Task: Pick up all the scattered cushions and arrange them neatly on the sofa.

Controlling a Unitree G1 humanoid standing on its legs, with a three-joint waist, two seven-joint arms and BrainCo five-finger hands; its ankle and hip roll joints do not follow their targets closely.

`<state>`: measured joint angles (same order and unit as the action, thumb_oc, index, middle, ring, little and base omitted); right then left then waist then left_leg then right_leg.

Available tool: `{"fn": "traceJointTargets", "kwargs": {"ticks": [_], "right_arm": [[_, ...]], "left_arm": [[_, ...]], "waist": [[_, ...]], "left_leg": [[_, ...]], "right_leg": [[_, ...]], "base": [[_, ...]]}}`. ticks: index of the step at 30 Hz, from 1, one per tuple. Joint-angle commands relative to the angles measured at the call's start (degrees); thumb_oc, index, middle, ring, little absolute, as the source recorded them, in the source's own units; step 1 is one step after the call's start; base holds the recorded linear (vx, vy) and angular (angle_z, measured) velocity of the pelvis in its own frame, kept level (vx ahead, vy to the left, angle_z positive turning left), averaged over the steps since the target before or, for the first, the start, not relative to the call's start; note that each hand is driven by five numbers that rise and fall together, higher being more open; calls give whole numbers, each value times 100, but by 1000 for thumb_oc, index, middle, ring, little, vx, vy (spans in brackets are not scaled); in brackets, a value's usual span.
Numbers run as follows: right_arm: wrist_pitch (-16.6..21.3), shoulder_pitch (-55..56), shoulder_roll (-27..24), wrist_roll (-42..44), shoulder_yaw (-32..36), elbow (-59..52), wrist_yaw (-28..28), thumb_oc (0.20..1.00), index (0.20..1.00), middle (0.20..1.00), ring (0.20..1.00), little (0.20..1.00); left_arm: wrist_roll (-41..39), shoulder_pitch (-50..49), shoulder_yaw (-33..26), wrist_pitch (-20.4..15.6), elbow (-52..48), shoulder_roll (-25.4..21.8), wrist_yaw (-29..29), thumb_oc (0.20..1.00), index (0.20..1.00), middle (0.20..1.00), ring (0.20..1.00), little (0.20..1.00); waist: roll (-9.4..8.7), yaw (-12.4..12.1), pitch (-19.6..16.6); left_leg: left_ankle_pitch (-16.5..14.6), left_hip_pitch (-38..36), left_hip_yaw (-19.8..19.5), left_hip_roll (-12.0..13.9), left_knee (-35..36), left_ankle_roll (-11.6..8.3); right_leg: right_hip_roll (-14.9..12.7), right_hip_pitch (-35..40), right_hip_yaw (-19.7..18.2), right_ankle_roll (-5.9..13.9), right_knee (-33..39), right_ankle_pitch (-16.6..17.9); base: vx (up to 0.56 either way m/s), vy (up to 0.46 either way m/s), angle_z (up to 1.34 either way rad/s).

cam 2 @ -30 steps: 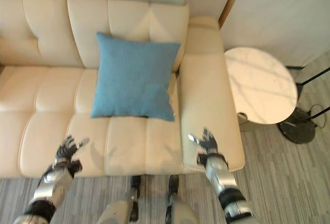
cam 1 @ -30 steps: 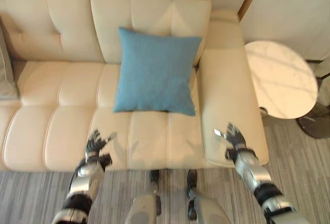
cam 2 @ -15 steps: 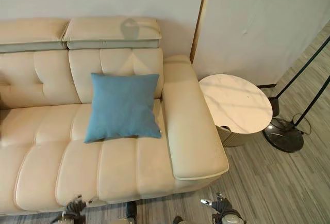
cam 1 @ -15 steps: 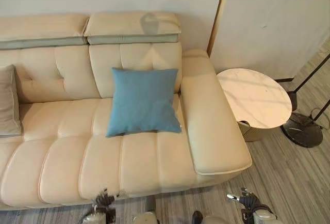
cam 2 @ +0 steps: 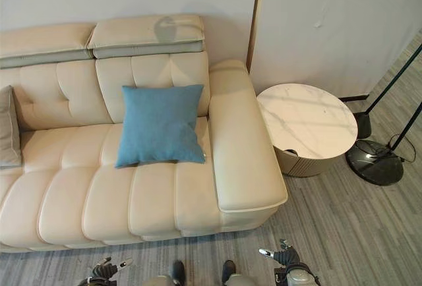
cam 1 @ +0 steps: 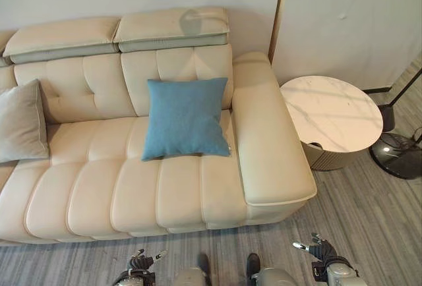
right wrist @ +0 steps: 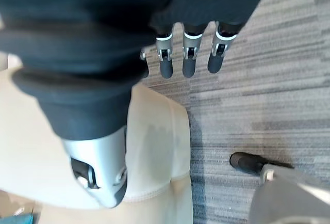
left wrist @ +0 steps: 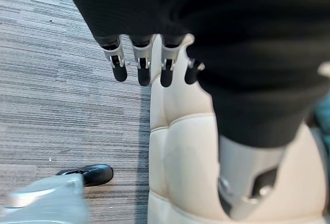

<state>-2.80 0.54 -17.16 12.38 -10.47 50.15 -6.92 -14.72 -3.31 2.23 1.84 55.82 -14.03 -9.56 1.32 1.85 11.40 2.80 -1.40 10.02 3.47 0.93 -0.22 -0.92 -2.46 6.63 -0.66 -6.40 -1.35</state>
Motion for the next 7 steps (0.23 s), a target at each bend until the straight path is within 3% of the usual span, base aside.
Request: {"fn": "traceJointTargets", "kwargs": {"ticks": [1,7], "right_arm": [[122,-316,96,-51,-57,-39,-72,1000,1000,1000,1000,1000],[122,-286,170,-114,-55,117,-135,1000,1000,1000,1000,1000]], "left_arm": [[119,174,83,-30,170,-77,-103,1000,1000,1000,1000,1000],[306,210,195,31,437,-2,-58,1000,1000,1000,1000,1000]], "waist": [[-191,139,-209],[-153,172,-352]], "left_leg": [[-243,-71,3,-249,308,-190],[-283,-189,43,-229,407,-230]], "right_leg": [[210,453,282,307,859,-353],[177,595,369,355,1093,-231]], "base": [[-88,49,6],[-21,51,20]]}}
